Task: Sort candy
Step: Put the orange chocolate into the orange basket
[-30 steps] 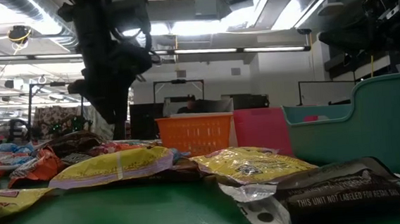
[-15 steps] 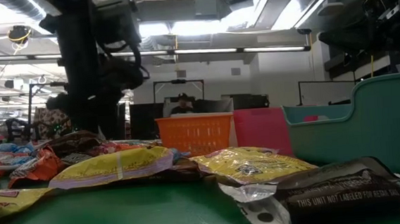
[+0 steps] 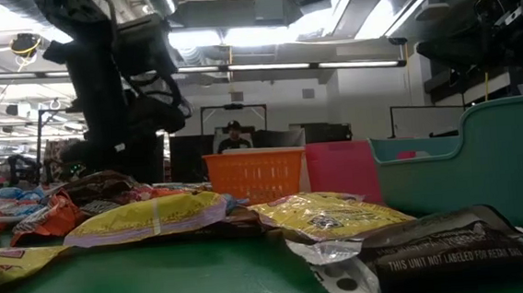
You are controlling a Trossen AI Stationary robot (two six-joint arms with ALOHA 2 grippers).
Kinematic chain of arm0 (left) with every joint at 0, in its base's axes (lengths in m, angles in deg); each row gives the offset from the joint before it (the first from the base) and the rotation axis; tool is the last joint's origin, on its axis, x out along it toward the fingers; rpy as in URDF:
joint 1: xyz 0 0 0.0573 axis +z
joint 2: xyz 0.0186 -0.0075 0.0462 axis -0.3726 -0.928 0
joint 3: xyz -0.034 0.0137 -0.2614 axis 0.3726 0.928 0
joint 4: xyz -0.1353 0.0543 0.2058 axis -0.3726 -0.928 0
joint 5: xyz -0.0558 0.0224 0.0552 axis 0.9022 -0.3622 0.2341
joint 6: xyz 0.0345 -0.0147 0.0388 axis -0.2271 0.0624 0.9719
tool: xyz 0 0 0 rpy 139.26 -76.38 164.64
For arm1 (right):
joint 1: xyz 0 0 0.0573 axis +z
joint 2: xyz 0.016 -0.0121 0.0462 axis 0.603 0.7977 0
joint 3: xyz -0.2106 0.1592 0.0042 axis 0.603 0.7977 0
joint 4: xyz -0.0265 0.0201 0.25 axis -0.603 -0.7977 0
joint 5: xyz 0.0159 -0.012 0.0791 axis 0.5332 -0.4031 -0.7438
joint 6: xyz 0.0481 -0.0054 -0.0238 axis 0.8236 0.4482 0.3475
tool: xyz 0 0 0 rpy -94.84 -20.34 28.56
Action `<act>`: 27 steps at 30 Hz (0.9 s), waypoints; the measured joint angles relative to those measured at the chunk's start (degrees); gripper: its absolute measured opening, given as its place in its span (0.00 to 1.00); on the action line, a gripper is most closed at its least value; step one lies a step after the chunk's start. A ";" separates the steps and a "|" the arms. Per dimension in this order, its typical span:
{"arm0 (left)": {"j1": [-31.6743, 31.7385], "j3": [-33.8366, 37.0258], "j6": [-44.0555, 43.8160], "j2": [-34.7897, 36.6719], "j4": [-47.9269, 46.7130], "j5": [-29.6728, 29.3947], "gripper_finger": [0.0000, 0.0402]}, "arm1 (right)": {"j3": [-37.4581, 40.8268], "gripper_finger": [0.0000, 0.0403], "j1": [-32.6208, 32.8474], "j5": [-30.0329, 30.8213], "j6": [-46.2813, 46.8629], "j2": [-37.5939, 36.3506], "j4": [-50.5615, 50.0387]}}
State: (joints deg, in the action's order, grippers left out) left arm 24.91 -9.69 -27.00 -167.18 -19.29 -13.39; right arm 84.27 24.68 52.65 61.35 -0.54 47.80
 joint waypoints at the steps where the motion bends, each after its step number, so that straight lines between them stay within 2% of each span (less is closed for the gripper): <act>1: -0.01 0.55 -0.03 0.00 0.33 0.04 0.37 | 0.01 0.01 0.02 0.00 0.00 0.00 0.00; 11: -0.03 2.35 0.48 0.20 1.64 -0.19 0.37 | 0.01 0.01 0.01 0.00 0.00 0.00 0.00; 20: -0.03 2.14 0.54 0.15 1.34 -0.70 0.21 | 0.00 0.01 0.01 0.00 -0.01 0.00 0.00; 27: 0.01 -2.62 7.25 0.04 0.61 -0.26 0.17 | -0.01 0.01 0.00 0.00 -0.01 0.00 0.02</act>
State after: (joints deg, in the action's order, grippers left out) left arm 24.93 -12.31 -19.75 -167.14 -18.68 -13.65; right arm 84.26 24.68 52.65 61.34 -0.54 47.82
